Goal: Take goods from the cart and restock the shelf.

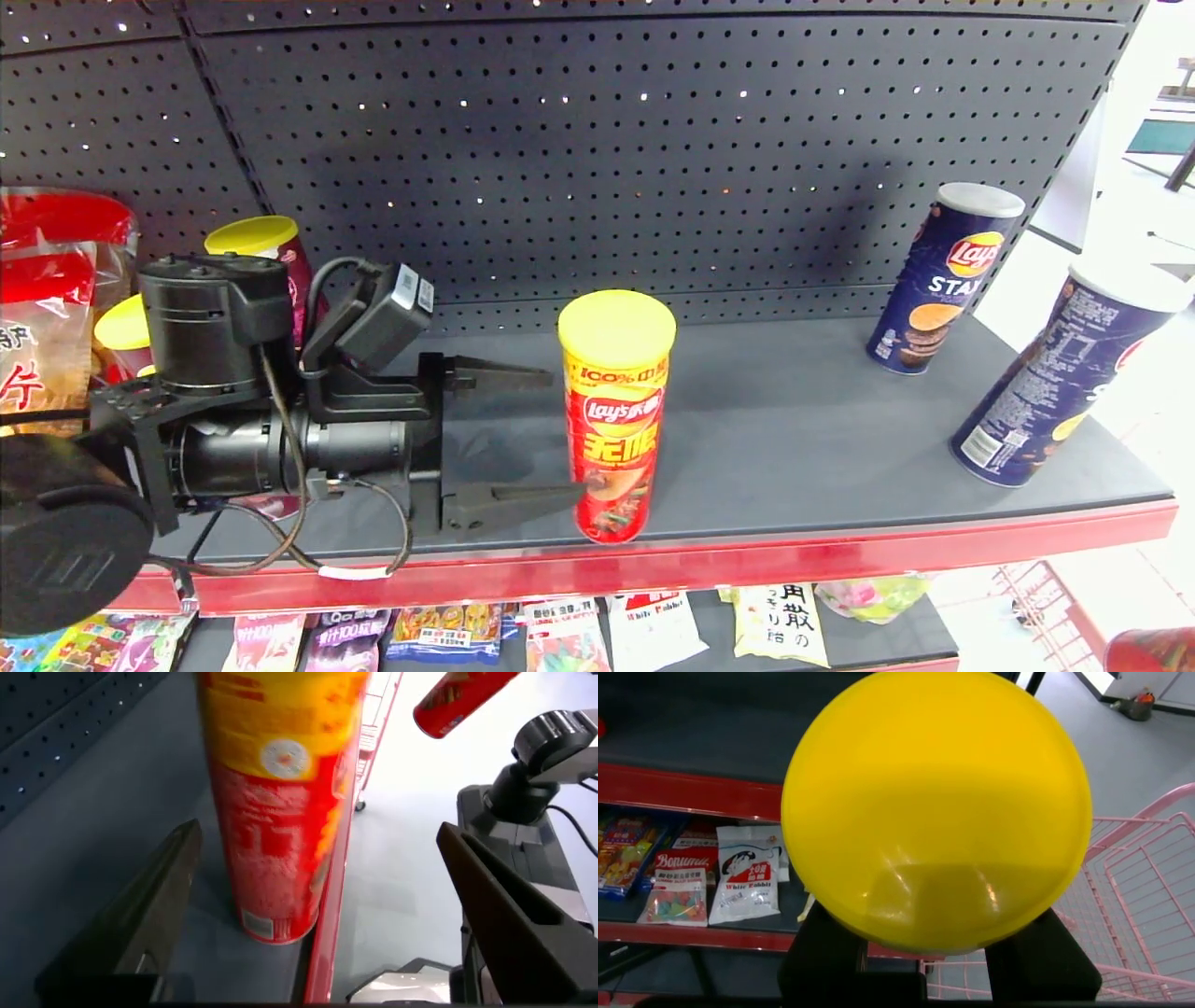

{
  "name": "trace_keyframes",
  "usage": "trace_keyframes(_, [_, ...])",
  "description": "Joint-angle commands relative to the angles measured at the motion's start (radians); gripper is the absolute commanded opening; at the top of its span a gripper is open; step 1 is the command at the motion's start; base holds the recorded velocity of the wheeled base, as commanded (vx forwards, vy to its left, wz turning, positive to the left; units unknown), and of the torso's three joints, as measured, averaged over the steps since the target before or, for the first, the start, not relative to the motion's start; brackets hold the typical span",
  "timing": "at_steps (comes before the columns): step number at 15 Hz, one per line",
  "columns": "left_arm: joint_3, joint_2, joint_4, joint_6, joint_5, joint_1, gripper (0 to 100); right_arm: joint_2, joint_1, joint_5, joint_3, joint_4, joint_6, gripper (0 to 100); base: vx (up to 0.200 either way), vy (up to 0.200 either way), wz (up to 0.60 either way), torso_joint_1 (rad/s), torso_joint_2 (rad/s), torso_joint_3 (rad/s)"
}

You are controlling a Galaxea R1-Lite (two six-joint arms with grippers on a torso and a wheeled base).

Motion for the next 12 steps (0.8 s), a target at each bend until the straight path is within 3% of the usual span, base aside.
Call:
trace_keyframes(1, [0.030, -0.053, 0.000, 0.000, 0.006, 0.004, 100, 0.000, 0.000, 0.000, 0.001, 0.000, 0.000, 0, 0.000, 0.000, 0.00, 0.000, 0.00, 0.000])
trace_keyframes(8, [0.171, -0.199, 0.001, 0.000, 0.032, 0.020, 100, -0.003, 0.002, 0.003, 0.009, 0.001, 0.000, 0, 0.000, 0.000, 0.00, 0.000, 0.00, 0.000])
trace_keyframes(12, [0.260, -0.386, 0.029, -0.003, 0.242, 0.015, 100, 0.020, -0.003, -0.005, 0.010, -0.003, -0.009, 0, 0.000, 0.000, 0.00, 0.000, 0.00, 0.000])
